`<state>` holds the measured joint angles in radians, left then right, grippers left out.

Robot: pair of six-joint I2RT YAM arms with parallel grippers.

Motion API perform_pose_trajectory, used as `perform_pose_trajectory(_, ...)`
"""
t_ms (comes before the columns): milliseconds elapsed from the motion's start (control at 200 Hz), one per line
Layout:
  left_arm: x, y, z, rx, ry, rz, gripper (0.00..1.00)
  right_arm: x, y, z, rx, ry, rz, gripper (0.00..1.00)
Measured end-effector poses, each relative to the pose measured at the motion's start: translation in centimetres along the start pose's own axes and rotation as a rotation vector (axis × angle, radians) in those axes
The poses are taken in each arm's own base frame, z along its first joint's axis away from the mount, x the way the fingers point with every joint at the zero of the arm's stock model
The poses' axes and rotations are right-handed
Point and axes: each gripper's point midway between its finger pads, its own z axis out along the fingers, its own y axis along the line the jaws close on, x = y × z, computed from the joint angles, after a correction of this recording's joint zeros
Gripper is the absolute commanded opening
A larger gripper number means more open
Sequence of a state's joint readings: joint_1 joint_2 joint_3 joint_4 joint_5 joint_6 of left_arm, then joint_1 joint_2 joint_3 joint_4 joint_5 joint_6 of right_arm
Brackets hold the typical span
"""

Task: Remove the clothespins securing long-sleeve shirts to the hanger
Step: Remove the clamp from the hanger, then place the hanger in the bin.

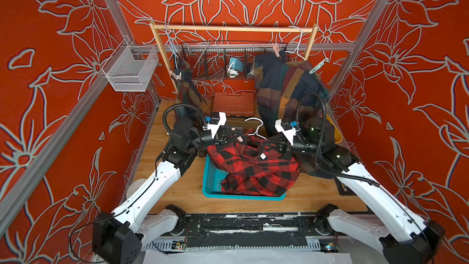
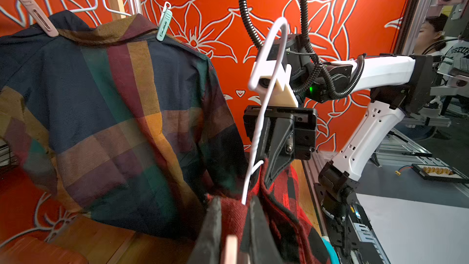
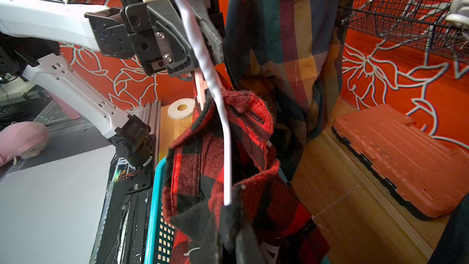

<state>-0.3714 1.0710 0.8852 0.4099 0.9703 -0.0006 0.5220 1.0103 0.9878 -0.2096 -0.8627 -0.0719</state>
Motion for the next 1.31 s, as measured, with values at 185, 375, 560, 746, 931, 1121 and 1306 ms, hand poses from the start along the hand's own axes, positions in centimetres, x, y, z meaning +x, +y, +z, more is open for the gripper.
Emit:
perform_pose_trajectory(185,-0.1,0.2,-0.1,-0.022,0.005,0.000,0.00,0.6,-0.8,0.4,0.024,0.018,0.053,0.00)
perform_pose_trajectory(375,-1.7,-0.2,-0.5,-0.033,-0.015,0.036,0.00,1.8,-1.4,0.9,0.045,0.036,0.120,0.00)
perform_pose_trajectory(560,-3.3,-0.9,-1.0,-0.043,-0.044,0.068,0.00,5.0,-2.1,1.2,0.079,0.093,0.193,0.00)
perform_pose_trajectory(746,-5.4,-1.1,-2.2,-0.133,-0.101,0.082,0.00,9.1,-2.7,1.8,0.153,0.177,0.283,0.00)
perform_pose_trajectory(931,-5.6,-0.8,-2.4,-0.248,-0.140,0.051,0.00,13.0,-2.9,2.7,0.241,0.271,0.361,0.11)
perform_pose_trajectory(1121,-4.9,0.6,-2.9,-0.362,-0.153,-0.001,0.00,13.9,-4.4,1.8,0.368,0.286,0.387,0.44)
perform_pose_trajectory(1306,-5.0,2.0,-3.5,-0.452,-0.172,-0.039,0.00,12.1,-5.1,-0.7,0.485,0.239,0.319,0.51)
